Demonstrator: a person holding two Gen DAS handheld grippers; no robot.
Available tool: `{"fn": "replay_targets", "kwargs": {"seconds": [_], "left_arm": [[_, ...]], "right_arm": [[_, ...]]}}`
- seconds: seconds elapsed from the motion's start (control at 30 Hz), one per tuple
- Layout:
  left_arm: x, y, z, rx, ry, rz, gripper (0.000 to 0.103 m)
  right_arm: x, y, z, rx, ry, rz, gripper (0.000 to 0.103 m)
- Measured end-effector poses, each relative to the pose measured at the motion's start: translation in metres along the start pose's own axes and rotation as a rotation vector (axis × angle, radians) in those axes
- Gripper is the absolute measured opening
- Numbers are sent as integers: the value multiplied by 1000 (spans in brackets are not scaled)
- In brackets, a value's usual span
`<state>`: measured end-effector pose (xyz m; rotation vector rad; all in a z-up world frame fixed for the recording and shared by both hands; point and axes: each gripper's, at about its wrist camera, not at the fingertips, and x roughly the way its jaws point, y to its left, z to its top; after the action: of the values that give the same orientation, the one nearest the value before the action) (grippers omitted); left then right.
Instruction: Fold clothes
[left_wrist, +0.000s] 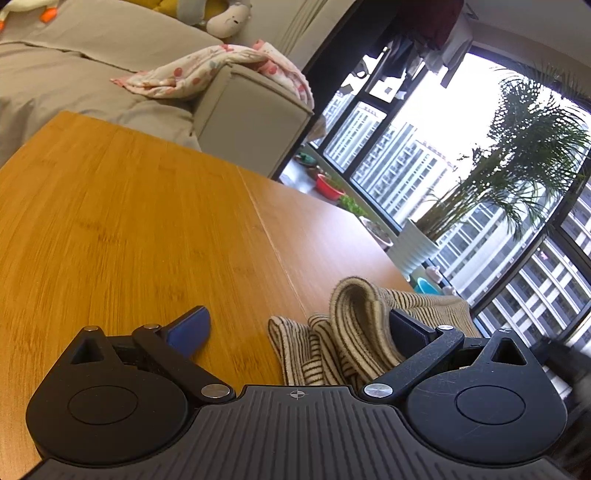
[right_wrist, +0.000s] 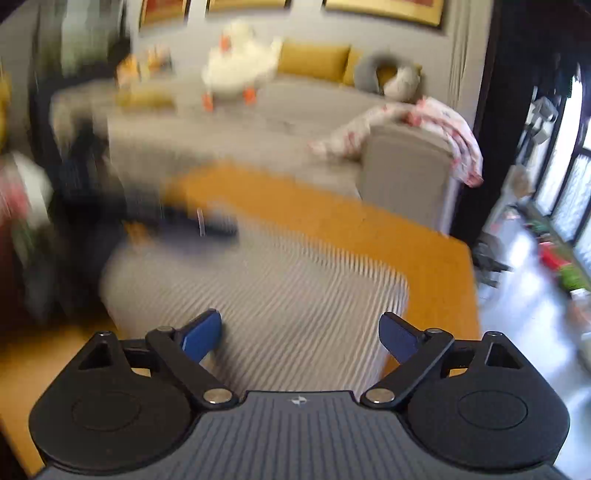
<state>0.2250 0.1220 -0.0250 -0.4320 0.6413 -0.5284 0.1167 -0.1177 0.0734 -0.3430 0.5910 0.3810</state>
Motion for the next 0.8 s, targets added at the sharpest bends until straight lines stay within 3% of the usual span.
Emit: {"fn": "replay_targets", "kwargs": {"seconds": [0.03, 0.13, 0.23, 0.37, 0.53, 0.57, 0.63, 0.8], "left_arm": [[0, 0, 0, 1, 0, 0, 103], [-2, 3, -1, -13, -8, -3, 103], [-5, 6, -1, -30, -15, -12, 103], [-5, 4, -2, -26, -16, -9, 103], [-7, 2, -2, -28, -17, -8, 103], [-7, 2, -3, -27, -16, -8, 103], [-8, -1, -4, -17, -12, 0, 103], [-25, -3, -9, 8, 5, -9, 103]], "right_arm": [[6, 4, -7, -11, -15, -26, 103], [1, -7, 3, 114, -1, -23, 100], [-27, -25, 8, 308, 16, 53, 98], [-39, -51, -20, 733, 115, 246, 99], [9, -57, -70, 1298, 231, 455, 98], [18, -55, -73, 1336, 227, 473, 92], [36, -52, -78, 1412, 219, 507, 71], [47, -77, -60, 1261, 140, 377, 65]]}}
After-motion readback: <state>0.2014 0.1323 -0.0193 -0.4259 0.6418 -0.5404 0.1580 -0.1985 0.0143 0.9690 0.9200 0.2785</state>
